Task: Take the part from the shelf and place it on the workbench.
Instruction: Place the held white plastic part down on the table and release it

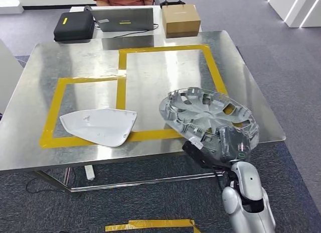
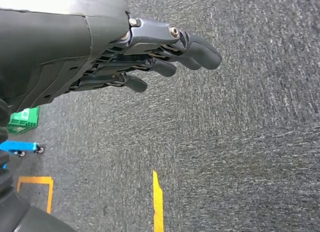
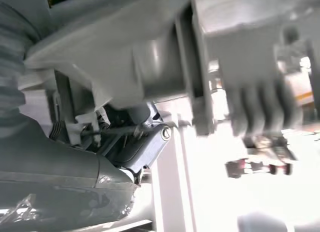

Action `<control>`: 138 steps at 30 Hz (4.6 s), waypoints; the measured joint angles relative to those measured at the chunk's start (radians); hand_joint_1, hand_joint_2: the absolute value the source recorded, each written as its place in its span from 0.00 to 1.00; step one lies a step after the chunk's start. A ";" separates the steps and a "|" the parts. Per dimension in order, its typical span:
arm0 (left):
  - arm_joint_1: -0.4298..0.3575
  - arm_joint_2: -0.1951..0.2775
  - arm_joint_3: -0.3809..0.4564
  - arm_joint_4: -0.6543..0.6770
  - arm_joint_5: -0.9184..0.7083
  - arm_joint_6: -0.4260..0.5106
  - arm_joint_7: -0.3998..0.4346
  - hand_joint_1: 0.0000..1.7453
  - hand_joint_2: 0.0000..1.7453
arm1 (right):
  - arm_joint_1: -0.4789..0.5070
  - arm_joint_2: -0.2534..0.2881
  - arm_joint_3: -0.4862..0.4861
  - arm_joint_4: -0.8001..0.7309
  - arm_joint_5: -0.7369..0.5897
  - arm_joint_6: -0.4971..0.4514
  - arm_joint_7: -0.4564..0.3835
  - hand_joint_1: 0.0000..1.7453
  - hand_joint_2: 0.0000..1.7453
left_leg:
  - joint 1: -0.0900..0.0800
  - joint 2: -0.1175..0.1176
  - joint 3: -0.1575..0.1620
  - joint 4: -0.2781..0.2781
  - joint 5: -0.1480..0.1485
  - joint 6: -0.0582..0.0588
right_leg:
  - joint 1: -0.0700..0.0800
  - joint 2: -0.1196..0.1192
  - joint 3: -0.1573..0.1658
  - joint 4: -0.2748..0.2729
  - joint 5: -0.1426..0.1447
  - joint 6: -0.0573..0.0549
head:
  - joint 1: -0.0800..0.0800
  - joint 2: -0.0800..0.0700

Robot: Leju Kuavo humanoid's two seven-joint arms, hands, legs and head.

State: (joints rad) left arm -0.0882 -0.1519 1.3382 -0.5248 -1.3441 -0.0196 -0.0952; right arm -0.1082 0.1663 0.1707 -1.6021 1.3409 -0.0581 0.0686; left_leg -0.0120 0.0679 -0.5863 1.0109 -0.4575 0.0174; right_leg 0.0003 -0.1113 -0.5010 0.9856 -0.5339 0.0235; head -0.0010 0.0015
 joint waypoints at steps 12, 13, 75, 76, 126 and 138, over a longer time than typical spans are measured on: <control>-0.004 0.000 -0.001 0.017 0.014 0.017 0.045 0.00 1.00 | -0.129 0.000 0.219 0.105 0.006 -0.060 -0.065 1.00 1.00 | 0.000 0.000 -0.001 0.000 0.000 0.000 | 0.000 0.000 0.001 0.001 0.000 0.000 | 0.000 0.000; -0.004 0.000 -0.002 0.019 0.014 0.018 0.046 0.00 1.00 | -0.139 0.000 0.234 0.109 0.008 -0.063 -0.071 1.00 1.00 | 0.000 0.001 -0.001 0.000 0.000 0.000 | 0.000 0.001 0.001 0.001 0.000 0.000 | 0.000 0.000; -0.016 0.034 -0.026 0.056 0.073 0.092 0.185 0.00 1.00 | -0.290 -0.037 0.256 0.363 0.218 -0.061 0.041 1.00 1.00 | 0.000 0.001 -0.002 0.000 0.000 0.000 | 0.000 0.000 0.000 0.001 0.001 0.001 | 0.000 0.000; -0.016 0.034 -0.026 0.056 0.071 0.092 0.187 0.00 1.00 | -0.290 -0.037 0.257 0.364 0.218 -0.061 0.041 1.00 1.00 | 0.000 0.001 -0.002 0.000 0.000 0.000 | 0.000 0.000 0.000 0.001 0.001 0.001 | 0.000 0.000; -0.023 0.078 0.004 0.120 0.119 -0.024 0.221 0.00 0.00 | -0.331 0.033 0.153 0.461 0.010 0.041 -0.059 0.00 0.00 | 0.000 0.001 -0.002 0.000 0.000 0.000 | 0.000 0.000 0.000 0.001 0.001 0.001 | 0.000 0.000; -0.023 0.095 0.010 0.146 0.135 -0.036 0.222 0.00 0.00 | -0.338 0.042 0.153 0.476 0.021 0.040 -0.061 0.00 0.00 | 0.000 0.001 -0.002 0.000 0.000 0.000 | 0.000 0.000 0.001 0.001 0.001 0.001 | 0.000 0.000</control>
State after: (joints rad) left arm -0.1116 -0.0566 1.3487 -0.3791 -1.2095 -0.0556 0.1270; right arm -0.4462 0.2087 0.3239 -1.1257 1.3621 -0.0176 0.0080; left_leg -0.0122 0.0686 -0.5881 1.0110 -0.4576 0.0170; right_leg 0.0003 -0.1108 -0.5004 0.9863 -0.5334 0.0242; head -0.0010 0.0015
